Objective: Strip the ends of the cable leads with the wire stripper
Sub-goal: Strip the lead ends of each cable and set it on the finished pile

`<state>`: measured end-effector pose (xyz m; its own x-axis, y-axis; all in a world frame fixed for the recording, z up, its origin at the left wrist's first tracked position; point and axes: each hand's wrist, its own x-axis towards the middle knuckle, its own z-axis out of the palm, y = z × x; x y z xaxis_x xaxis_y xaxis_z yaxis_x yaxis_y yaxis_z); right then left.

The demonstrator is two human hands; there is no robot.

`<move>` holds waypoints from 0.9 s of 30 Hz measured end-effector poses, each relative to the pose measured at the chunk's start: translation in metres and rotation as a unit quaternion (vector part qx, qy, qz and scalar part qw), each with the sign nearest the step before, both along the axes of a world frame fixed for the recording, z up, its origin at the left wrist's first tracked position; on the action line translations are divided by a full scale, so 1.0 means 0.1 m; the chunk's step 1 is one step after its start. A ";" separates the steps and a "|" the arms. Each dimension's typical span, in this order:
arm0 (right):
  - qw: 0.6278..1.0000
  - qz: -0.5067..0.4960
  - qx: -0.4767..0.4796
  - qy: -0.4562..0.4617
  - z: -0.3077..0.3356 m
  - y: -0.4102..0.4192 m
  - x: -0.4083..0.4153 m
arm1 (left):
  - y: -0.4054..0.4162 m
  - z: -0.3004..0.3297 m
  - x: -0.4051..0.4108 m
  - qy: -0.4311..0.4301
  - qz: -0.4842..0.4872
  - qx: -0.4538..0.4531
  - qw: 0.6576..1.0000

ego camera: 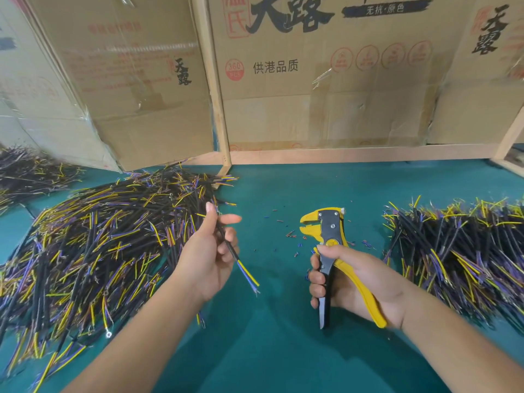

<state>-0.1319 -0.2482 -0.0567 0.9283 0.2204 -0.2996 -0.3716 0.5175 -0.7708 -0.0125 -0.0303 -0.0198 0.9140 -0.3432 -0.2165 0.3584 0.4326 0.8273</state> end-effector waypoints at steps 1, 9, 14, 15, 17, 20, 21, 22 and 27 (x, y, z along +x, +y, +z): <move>1.000 -0.004 0.003 0.006 0.03 0.01 -0.02 | -0.04 0.01 -0.02 0.005 -0.004 -0.006 1.000; 0.998 -0.037 0.012 0.046 0.15 0.06 -0.07 | -0.33 0.18 -0.24 -0.073 -0.105 -0.023 0.992; 0.998 -0.032 0.019 0.054 0.13 0.04 -0.08 | -0.46 0.33 -0.43 -0.161 -0.109 -0.015 0.981; 0.998 -0.033 0.022 0.057 0.13 0.04 -0.08 | -0.48 0.37 -0.46 -0.170 -0.107 -0.013 0.980; 0.997 -0.032 0.027 0.061 0.14 0.04 -0.08 | -0.53 0.42 -0.52 -0.187 -0.105 -0.009 0.977; 0.998 -0.024 0.030 0.050 0.13 0.02 -0.10 | -0.60 0.46 -0.58 -0.218 -0.109 -0.001 0.970; 0.998 -0.021 0.032 0.043 0.12 0.01 -0.10 | -0.63 0.47 -0.60 -0.226 -0.113 0.002 0.968; 0.998 -0.020 0.034 0.038 0.10 0.01 -0.10 | -0.65 0.48 -0.62 -0.234 -0.115 0.006 0.966; 0.999 -0.024 0.020 0.032 0.06 0.03 -0.08 | -0.81 0.53 -0.68 -0.268 -0.117 0.011 0.956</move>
